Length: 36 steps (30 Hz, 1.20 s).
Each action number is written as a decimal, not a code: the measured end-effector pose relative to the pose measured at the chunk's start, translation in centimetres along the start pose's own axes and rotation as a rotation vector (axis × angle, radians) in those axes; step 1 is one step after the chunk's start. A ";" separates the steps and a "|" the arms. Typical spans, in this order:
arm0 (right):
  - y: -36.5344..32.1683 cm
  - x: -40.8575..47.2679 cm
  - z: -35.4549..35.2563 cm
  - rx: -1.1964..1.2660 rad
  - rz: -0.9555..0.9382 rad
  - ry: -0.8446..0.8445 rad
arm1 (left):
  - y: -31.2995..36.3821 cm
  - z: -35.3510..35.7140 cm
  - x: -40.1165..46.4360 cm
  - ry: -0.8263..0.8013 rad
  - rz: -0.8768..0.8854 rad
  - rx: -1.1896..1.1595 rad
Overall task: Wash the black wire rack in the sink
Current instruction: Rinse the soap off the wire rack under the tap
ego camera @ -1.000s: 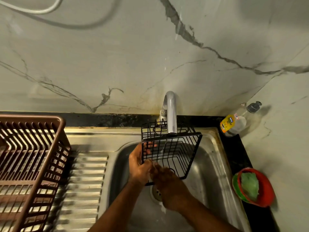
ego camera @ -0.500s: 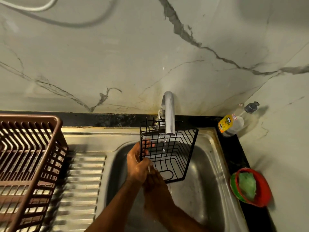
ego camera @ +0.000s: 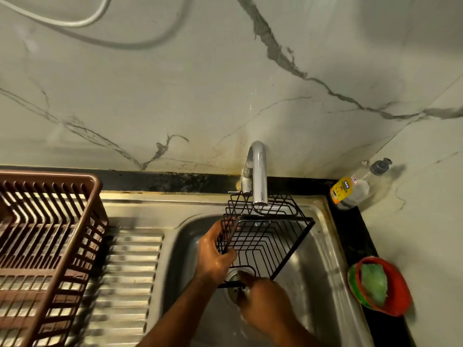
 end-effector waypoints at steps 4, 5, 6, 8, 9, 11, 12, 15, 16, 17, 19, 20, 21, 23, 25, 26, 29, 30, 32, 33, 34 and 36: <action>3.1 -1.6 -4.2 0.300 0.130 0.692 | 0.0 -0.8 0.1 -0.082 -0.045 0.111; 4.0 -1.5 -4.4 0.413 0.212 0.764 | 0.4 -0.8 0.2 -0.088 -0.061 0.126; 4.7 -1.1 -4.6 0.541 0.308 0.760 | 0.7 -0.7 0.4 -0.094 -0.061 0.143; 5.8 0.3 -4.9 0.881 0.409 0.604 | 1.7 -0.3 0.7 -0.110 -0.056 0.200; 6.0 1.1 -4.9 1.078 0.406 0.492 | 2.4 -0.1 0.8 -0.132 -0.056 0.235; 5.9 1.9 -4.9 1.343 0.352 0.281 | 3.8 0.2 1.4 -0.201 -0.024 0.305; 5.8 2.0 -4.8 1.404 0.326 0.220 | 4.5 0.3 1.8 -0.241 0.008 0.356; 5.5 2.2 -4.2 1.569 0.304 0.130 | 5.7 -0.5 2.6 -0.376 0.095 0.530; 5.5 2.2 -4.0 1.608 0.308 0.110 | 5.7 -1.2 2.7 -0.392 0.116 0.597; 5.5 2.2 -3.7 1.647 0.315 0.096 | 5.7 -2.0 2.5 -0.396 0.123 0.627; 5.5 2.1 -3.2 1.715 0.339 0.073 | 4.9 -3.9 1.6 -0.379 0.060 0.492; 5.4 2.1 -3.0 1.750 0.347 0.055 | 4.4 -4.7 1.0 -0.365 0.003 0.360; 5.4 2.1 -2.7 1.786 0.346 0.032 | 3.8 -5.3 0.4 -0.352 -0.053 0.229; 5.2 2.2 -2.1 1.853 0.353 -0.015 | 2.6 -5.4 -0.3 -0.330 -0.124 0.002; 4.9 2.5 -1.3 1.901 0.386 -0.044 | 2.1 -5.0 -0.4 -0.287 -0.137 -0.148; 4.8 2.6 -1.0 1.920 0.403 -0.049 | 2.0 -4.8 -0.2 -0.271 -0.128 -0.180; 4.8 2.7 -0.3 1.973 0.437 -0.083 | 1.8 -3.9 0.2 -0.245 -0.064 -0.168; 4.8 2.7 -0.2 1.987 0.450 -0.095 | 1.9 -3.4 0.3 -0.212 -0.047 -0.152; 4.3 2.5 -0.1 2.006 0.478 -0.131 | 1.9 -2.6 0.6 -0.111 -0.011 -0.141; 4.1 2.4 -0.3 2.001 0.506 -0.126 | 2.0 -2.2 0.8 -0.065 0.001 -0.145; 3.9 2.2 -0.5 1.969 0.535 -0.113 | 2.1 -2.1 1.0 -0.031 0.006 -0.146; 3.5 1.8 -1.1 1.705 0.604 -0.078 | 2.1 -2.1 1.4 -0.005 0.010 -0.163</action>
Point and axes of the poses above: each hand's wrist, its own x-axis towards the middle knuckle, its own z-axis out of the palm, y = z × x, the point moved 1 cm from there along x, towards the middle knuckle, and after that the axes turned 2 degrees about z, right-handed, at the moved point
